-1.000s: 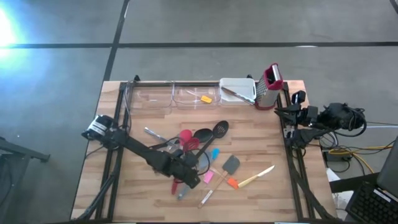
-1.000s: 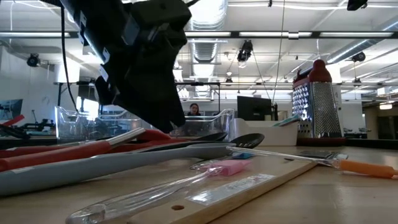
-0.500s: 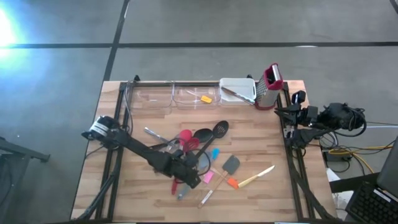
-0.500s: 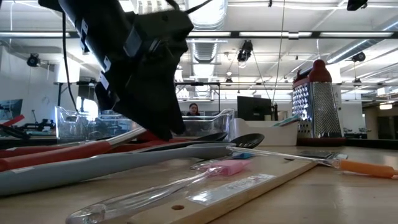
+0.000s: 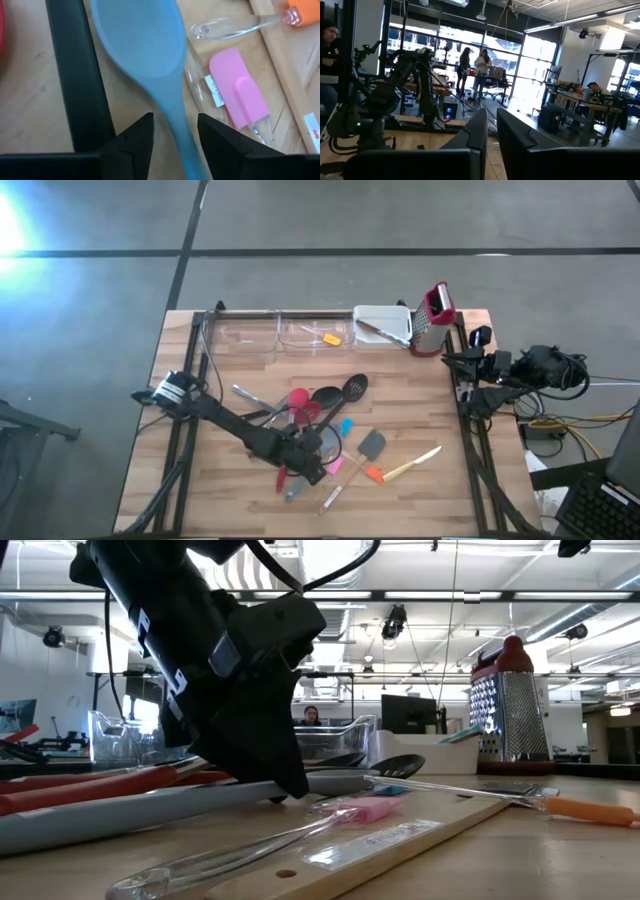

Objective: Pick & Place Kitchen Items
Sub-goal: Put the blue serving spoon into the left transparent bin

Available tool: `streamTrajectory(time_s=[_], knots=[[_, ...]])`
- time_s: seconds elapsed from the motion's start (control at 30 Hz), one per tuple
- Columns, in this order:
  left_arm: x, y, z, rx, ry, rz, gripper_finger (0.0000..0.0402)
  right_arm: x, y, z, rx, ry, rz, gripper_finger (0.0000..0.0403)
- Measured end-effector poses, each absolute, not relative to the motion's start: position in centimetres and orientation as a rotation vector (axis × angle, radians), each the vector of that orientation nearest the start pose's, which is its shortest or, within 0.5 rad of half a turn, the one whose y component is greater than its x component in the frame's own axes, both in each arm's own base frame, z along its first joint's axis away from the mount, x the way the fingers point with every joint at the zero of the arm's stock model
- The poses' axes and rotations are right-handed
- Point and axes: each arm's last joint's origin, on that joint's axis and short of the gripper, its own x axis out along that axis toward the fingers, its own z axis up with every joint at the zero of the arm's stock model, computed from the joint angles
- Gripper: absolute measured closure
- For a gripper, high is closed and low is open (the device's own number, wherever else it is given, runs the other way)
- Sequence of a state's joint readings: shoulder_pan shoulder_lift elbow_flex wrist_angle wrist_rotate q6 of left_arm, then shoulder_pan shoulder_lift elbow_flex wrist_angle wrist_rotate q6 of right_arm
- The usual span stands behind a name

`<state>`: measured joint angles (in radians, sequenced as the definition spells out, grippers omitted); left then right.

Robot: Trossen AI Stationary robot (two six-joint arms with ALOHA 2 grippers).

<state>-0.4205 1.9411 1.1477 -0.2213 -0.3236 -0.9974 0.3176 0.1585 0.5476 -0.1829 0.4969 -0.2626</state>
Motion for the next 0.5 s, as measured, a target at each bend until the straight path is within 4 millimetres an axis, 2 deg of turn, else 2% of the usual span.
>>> streamTrajectory(time_s=[0.17, 0.43, 0.5], knots=[[35.22, -14.65, 13.64, -0.546, 0.866, 0.378, 0.025, 5.6, 0.39, 31.27, -0.179, -0.165, -0.202, 0.0369], [35.38, -14.64, 13.99, -0.525, 0.86, 0.372, 0.035, 5.6, 0.39, 31.27, -0.179, -0.165, -0.202, 0.0369], [35.39, -14.65, 14.0, -0.523, 0.86, 0.37, 0.0356, 5.6, 0.39, 31.27, -0.179, -0.165, -0.203, 0.0369]])
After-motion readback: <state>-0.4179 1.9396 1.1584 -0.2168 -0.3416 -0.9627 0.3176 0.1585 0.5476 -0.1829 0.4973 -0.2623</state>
